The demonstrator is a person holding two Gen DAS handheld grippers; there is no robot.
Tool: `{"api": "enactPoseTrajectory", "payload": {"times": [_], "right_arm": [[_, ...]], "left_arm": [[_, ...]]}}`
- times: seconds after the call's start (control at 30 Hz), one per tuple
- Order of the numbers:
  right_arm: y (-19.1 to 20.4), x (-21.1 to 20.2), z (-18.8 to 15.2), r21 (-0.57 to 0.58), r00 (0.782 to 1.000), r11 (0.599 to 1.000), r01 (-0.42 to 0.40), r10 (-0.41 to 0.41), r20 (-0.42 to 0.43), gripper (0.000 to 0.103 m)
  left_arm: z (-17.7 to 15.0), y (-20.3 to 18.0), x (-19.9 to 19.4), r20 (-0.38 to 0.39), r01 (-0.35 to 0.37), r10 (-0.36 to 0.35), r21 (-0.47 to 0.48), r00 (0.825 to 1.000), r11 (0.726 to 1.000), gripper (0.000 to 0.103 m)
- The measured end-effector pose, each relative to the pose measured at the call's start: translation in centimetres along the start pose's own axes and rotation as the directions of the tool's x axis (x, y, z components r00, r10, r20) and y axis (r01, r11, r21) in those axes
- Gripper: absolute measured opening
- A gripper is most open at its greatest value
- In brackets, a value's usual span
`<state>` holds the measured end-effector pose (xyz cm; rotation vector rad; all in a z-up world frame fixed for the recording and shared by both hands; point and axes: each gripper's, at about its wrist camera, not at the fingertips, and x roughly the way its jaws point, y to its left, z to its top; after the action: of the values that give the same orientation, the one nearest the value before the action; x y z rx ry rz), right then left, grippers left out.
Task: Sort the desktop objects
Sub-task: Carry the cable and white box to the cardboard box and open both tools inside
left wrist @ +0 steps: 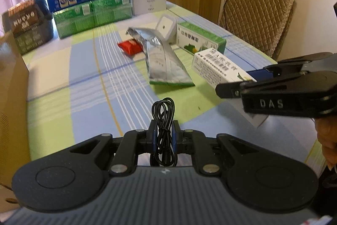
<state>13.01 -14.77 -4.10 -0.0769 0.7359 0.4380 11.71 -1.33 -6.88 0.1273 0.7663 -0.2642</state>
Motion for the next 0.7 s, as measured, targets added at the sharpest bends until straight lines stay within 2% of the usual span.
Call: {"api": "enactPoseTrajectory", "payload": {"times": [0.4,0.57,0.7], "right_arm": [[4.9,-4.5,2.0,-0.04,0.992,0.996,-0.081,0.085,0.091,0.035],[8.4,-5.8,3.8,-0.064,0.98,0.985,-0.158,0.165,0.11,0.035],[12.4,-6.4,5.8,-0.117,0.963,0.967,-0.227,0.24,0.122,0.035]], "left_arm": [[0.9,1.7,-7.3,0.067,-0.104,0.104,-0.001,0.992,0.995,0.01],[1.6,4.2,-11.7,0.106,-0.166,0.167,-0.019,0.98,0.986,0.01],[2.0,7.5,-15.3,0.127,-0.229,0.234,-0.053,0.964,0.972,0.01]]}}
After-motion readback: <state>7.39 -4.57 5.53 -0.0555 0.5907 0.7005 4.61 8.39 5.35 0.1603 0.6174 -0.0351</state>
